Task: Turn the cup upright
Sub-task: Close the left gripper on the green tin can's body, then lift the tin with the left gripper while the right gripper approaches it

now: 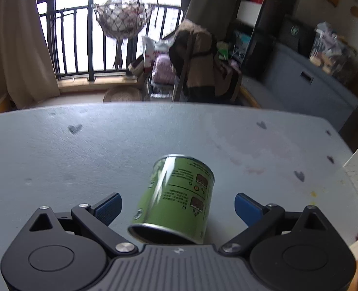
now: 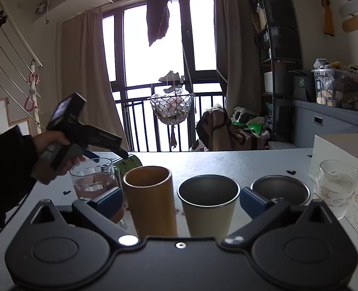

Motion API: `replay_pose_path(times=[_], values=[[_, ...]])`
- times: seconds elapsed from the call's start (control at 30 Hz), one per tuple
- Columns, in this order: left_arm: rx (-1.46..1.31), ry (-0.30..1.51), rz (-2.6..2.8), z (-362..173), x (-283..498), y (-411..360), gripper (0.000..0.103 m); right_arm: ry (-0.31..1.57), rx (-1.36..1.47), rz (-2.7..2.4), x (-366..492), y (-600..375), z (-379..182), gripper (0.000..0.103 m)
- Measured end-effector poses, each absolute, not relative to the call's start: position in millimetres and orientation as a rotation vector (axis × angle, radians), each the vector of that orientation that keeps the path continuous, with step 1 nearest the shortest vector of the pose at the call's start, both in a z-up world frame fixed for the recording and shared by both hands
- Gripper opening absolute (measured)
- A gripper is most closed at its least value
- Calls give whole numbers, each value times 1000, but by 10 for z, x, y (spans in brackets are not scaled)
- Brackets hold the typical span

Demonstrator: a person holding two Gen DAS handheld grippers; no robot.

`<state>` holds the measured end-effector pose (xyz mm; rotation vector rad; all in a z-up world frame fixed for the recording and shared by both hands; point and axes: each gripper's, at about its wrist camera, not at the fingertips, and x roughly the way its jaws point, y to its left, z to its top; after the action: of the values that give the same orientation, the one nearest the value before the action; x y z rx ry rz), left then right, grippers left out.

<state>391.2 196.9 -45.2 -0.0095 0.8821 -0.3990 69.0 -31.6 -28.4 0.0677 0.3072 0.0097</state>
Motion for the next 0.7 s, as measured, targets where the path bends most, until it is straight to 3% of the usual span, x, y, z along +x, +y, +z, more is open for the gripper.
replay_pose_path(times=[0.1,0.2,0.43,0.7], values=[[47,931,-350,-554,4017,1872,95,313,70,1,691,-340,-292,103],[26,957,-332,-620,4044,1937,80,315,72,-6,682,-356,-295,103],[17,925,-288,-592,3763,2349,79,309,80,7,629,-348,-289,103],[3,886,-266,-603,2931,3027,79,324,105,81,570,-170,-318,103]])
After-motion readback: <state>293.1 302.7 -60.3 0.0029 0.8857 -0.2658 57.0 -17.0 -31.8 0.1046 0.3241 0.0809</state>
